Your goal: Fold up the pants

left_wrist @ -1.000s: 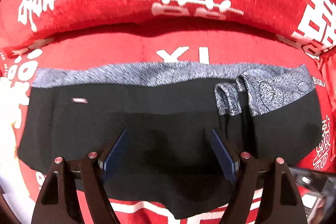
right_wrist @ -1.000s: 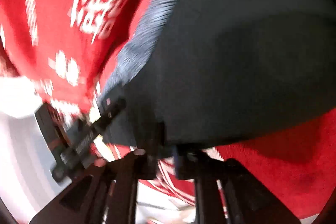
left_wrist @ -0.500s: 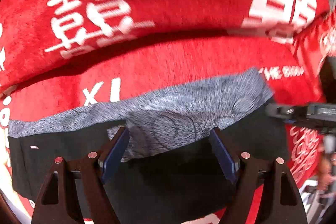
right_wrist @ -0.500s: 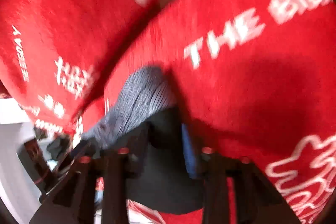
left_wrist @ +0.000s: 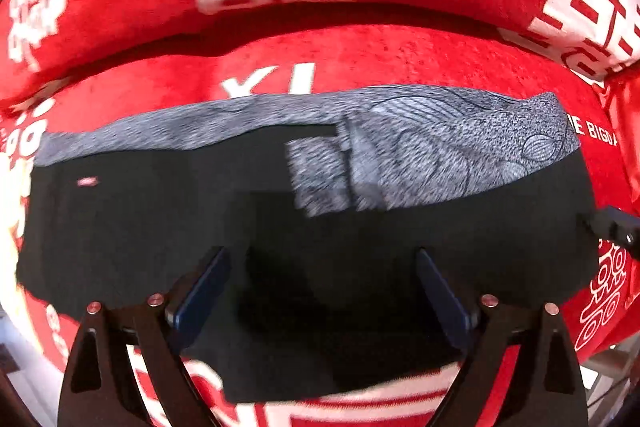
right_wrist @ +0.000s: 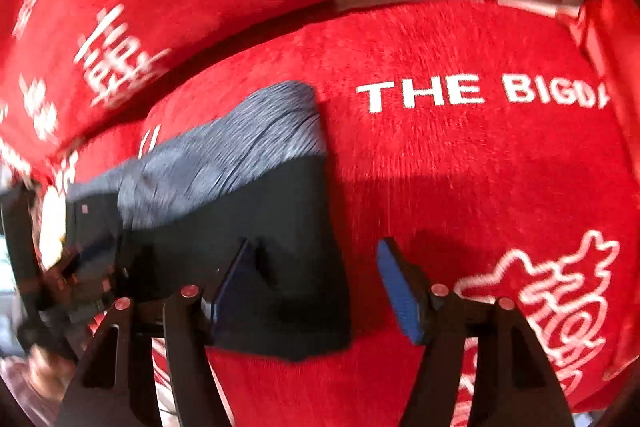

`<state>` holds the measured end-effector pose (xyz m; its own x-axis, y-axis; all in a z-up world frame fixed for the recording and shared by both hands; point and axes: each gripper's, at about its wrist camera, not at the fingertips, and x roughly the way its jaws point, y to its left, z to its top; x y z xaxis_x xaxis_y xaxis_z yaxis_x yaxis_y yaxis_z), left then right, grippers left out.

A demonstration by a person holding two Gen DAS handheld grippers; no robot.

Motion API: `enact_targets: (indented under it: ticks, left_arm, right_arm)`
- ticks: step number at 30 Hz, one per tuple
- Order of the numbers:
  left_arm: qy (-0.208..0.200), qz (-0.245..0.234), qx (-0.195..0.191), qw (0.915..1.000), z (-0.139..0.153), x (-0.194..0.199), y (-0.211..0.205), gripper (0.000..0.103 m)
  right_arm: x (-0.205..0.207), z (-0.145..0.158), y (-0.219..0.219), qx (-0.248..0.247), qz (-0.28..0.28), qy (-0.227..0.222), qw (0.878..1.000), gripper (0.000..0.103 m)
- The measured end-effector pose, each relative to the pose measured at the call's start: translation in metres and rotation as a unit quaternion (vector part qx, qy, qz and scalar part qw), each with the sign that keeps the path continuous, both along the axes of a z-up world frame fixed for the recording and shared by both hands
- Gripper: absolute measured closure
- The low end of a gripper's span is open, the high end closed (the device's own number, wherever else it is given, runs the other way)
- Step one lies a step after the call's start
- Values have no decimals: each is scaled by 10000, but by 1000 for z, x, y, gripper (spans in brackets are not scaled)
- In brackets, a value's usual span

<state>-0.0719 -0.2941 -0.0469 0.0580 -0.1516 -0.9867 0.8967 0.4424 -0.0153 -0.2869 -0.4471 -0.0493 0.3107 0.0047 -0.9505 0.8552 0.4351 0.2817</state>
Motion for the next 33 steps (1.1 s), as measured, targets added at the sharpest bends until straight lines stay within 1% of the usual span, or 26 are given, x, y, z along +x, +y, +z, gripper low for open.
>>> enact_targets:
  ticks: [2,3,4,7,10,14,18,21,26,30,33]
  left_arm:
    - [-49,125,97,9999,5,3,9,9]
    - [-81,203,151,9996,8,4,15,9]
    - [-121,313,198,9992,10,5,21,9]
    - [-170,660,273,9973,17,15,41,9]
    - [-139,955,396,9945,15,23,58,9]
    - [-75,1147,395,9926,13,30,78,9]
    - [-38,1214,454,9916,10,43,92,9]
    - [51,1255,410,9912,10,58,105,9]
    - [111,1283,403,9909,6,85,120,9]
    - [109,1344,379,9901,5,106,131,9]
    - [96,1447,307,9889,5,126,141,9]
  right_arm:
    - [-1,7,12,-44,117,0,9999,25]
    - [1,13,18,-60,185,-21,9998,25]
    - [1,17,24,-80,274,-33,9996,25]
    - [28,23,39,-159,715,-8,9973,25]
    - [45,25,56,-116,1128,34,9935,25]
    - [64,25,71,-118,1429,115,9896,25]
    - [79,25,82,-128,1546,184,9877,24]
    - [92,23,92,-114,1563,274,9873,24]
    - [125,18,108,-96,1622,295,9863,24]
    - [153,10,122,-8,1717,327,9846,24]
    - [172,-4,135,154,1817,439,9823,24]
